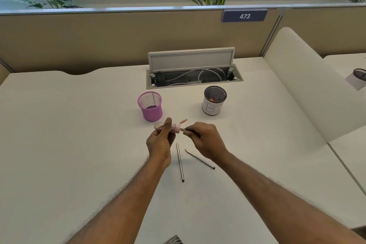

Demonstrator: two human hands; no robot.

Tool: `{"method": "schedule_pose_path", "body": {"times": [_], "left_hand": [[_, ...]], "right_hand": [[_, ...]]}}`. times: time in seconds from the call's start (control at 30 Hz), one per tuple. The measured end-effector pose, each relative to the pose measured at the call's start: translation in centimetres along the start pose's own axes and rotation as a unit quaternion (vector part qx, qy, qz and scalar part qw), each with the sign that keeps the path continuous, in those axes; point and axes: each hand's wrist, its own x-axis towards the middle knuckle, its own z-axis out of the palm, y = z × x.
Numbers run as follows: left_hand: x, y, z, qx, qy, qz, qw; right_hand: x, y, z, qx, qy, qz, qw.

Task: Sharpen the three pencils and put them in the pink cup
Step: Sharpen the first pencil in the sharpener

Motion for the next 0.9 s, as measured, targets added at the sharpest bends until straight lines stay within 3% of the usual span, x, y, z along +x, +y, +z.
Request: {"method": "schedule_pose_path", "body": {"times": [0.1,0.2,0.27,0.3,0.37,0.43,0.53,0.6,0.67,0.77,0.9], "left_hand": [[-0.1,0.2,-0.3,0.002,-0.039,0.011,0.999],[0.1,0.4,-0.9,0.0,-0.092,0.011,0.996],[0.1,0.5,-1.1,0.012,-0.108,0.013,0.994],[0.1,0.6,-1.0,0.019,-0.104,0.015,0.994],[0.1,0.6,-0.7,0.04,-0.076,0.021,0.996],[0.2,0.6,-0.5,0.061,-0.034,0.029,0.997],[0.2,0.2,-0.3,0.072,0.004,0.032,0.997],[0.0,0.0,-0.1,0.06,0.011,0.023,0.998],[0.0,-0.1,0.0,0.046,0.019,0.014,0.999],[0.0,0.0,0.1,0.035,0.014,0.006,0.999],[0.1,0.6,0.0,0.033,-0.043,0.012,0.998]], "right_hand": [[0.6,-0.2,-0.3,0.098,-0.063,0.137,0.984],[1.4,-0.3,-1.2,0.272,-0.147,0.307,0.9],[1.7,-0.1,-1.8,0.334,-0.191,0.364,0.848],[1.7,-0.1,-1.9,0.339,-0.205,0.367,0.841],[1.5,-0.3,-1.8,0.305,-0.213,0.339,0.864],[1.1,-0.6,-1.3,0.222,-0.177,0.287,0.915],[0.1,-0.5,-0.5,0.032,-0.091,0.116,0.989],[-0.5,-0.4,-0.1,-0.12,-0.042,-0.008,0.992],[-0.9,-0.4,0.2,-0.161,-0.017,-0.053,0.985],[-0.7,-0.5,0.3,-0.107,-0.028,-0.021,0.994],[0.3,-0.7,-0.2,0.083,-0.056,0.15,0.984]]}}
